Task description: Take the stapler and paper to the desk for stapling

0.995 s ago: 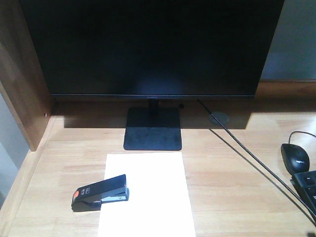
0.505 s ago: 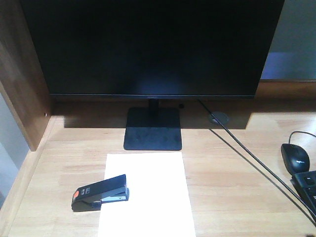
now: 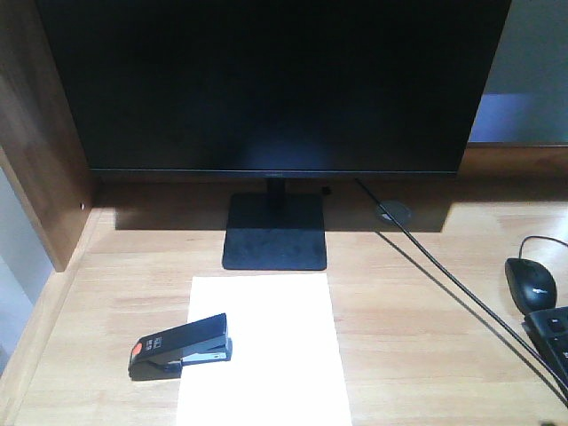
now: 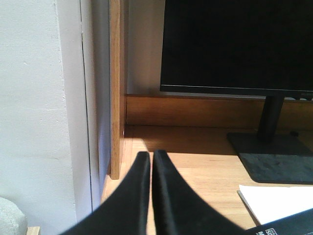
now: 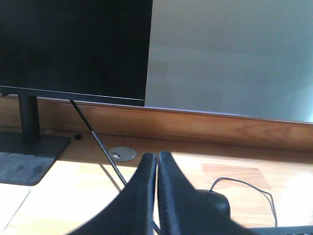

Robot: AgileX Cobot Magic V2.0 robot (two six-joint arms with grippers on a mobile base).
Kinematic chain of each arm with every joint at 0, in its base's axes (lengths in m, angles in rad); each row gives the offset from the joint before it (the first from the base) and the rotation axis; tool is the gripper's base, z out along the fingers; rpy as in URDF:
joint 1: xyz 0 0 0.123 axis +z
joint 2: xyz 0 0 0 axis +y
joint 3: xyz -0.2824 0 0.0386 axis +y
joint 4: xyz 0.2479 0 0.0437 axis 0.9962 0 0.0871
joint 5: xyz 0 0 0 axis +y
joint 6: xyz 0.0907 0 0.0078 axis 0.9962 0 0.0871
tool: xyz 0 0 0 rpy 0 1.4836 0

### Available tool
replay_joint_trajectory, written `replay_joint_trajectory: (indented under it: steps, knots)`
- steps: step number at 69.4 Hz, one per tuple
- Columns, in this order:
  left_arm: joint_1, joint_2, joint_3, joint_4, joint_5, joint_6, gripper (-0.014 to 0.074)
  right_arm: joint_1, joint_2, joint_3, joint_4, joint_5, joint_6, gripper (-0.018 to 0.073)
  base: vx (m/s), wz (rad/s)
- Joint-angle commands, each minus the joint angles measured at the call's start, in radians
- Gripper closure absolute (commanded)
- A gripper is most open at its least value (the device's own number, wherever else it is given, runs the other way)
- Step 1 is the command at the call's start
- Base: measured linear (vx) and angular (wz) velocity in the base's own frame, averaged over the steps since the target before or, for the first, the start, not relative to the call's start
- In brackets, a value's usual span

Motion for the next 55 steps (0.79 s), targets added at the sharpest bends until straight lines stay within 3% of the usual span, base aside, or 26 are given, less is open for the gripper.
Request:
replay_joint_trajectory:
  steps: [1, 55]
  knots:
    - [0.001, -0.016, 0.011, -0.008, -0.074, -0.008, 0.0603, -0.001, -0.01, 0.005, -0.006, -0.083, -0.002, 0.0569, 0.0, 0.0]
    - [0.001, -0.016, 0.011, -0.008, -0.074, -0.008, 0.0603, -0.001, -0.01, 0.005, -0.006, -0.083, -0.002, 0.0569, 0.0, 0.0]
